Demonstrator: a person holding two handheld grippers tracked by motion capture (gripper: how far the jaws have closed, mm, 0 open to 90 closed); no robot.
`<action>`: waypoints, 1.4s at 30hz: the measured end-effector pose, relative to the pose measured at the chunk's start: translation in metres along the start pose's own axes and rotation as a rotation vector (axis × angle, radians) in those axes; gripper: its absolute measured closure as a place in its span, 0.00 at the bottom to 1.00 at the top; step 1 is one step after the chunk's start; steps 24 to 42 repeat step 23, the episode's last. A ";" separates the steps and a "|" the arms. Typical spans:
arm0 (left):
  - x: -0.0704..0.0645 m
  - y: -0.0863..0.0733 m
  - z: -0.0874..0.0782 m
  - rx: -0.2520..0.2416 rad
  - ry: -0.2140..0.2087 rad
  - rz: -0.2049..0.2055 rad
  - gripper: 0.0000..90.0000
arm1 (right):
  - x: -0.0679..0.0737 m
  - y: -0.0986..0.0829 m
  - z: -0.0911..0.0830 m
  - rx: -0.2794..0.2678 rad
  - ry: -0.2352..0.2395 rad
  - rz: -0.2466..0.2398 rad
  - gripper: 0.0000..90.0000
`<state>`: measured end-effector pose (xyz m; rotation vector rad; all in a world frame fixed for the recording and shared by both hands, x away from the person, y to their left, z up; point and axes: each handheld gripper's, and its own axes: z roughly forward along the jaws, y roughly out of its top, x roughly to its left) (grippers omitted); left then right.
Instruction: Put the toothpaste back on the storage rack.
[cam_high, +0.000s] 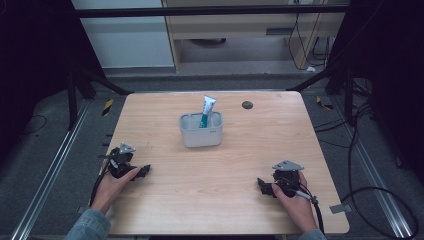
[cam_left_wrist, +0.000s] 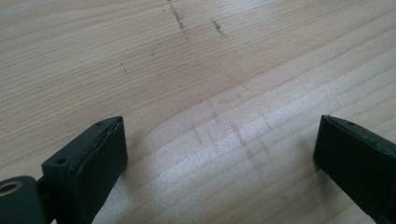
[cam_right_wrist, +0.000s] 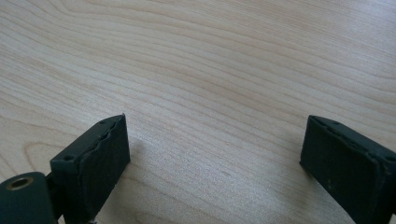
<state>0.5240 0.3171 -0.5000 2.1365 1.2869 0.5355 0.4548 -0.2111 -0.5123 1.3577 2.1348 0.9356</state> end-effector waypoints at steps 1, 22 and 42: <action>0.000 0.000 0.001 -0.006 -0.004 -0.004 0.03 | 0.000 0.000 0.000 0.000 0.000 0.001 0.09; 0.002 -0.001 0.009 -0.074 -0.029 -0.005 0.00 | 0.000 0.000 0.000 0.000 0.001 -0.001 0.09; 0.002 -0.001 0.009 -0.074 -0.029 -0.006 0.00 | 0.000 0.000 0.000 0.000 0.001 0.001 0.09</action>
